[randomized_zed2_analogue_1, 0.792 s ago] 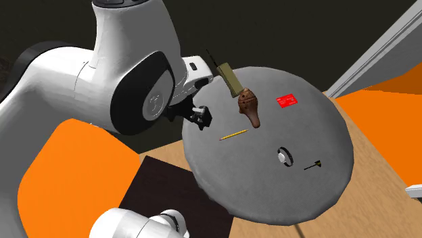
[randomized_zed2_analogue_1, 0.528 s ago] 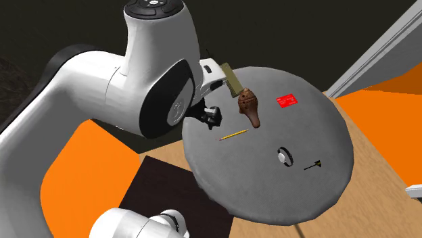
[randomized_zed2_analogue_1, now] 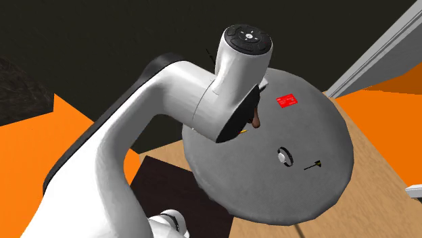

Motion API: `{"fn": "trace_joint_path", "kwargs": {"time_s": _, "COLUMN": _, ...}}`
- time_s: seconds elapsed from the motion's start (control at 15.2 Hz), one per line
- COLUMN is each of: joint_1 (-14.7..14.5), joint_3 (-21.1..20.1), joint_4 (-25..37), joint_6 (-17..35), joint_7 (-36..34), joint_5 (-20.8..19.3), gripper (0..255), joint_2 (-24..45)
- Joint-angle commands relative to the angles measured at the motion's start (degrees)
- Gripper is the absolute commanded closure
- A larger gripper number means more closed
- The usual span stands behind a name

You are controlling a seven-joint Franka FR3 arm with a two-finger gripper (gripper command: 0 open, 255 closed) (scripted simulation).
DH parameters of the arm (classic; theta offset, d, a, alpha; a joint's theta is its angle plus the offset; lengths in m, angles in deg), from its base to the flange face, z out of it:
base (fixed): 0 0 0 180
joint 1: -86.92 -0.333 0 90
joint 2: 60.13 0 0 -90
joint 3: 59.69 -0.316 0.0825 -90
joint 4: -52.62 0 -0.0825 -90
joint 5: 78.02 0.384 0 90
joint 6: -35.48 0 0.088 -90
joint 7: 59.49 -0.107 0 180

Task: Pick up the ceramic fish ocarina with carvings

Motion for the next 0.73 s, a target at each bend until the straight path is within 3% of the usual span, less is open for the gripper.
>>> {"fn": "trace_joint_path", "kwargs": {"time_s": 0.0, "joint_1": -1.0, "joint_3": 3.6, "joint_4": 1.8, "joint_6": 2.8, "joint_7": 5.5, "joint_5": 1.0, "gripper": 0, "joint_2": 4.1}}
{"fn": "trace_joint_path", "kwargs": {"time_s": 0.33, "joint_1": -4.2, "joint_3": 12.0, "joint_4": 7.7, "joint_6": 7.3, "joint_7": 19.7, "joint_5": 7.0, "gripper": 0, "joint_2": 15.3}}
{"fn": "trace_joint_path", "kwargs": {"time_s": 0.66, "joint_1": -6.8, "joint_3": 18.8, "joint_4": 16.8, "joint_6": 7.9, "joint_7": 36.1, "joint_5": 18.2, "gripper": 0, "joint_2": 29.2}}
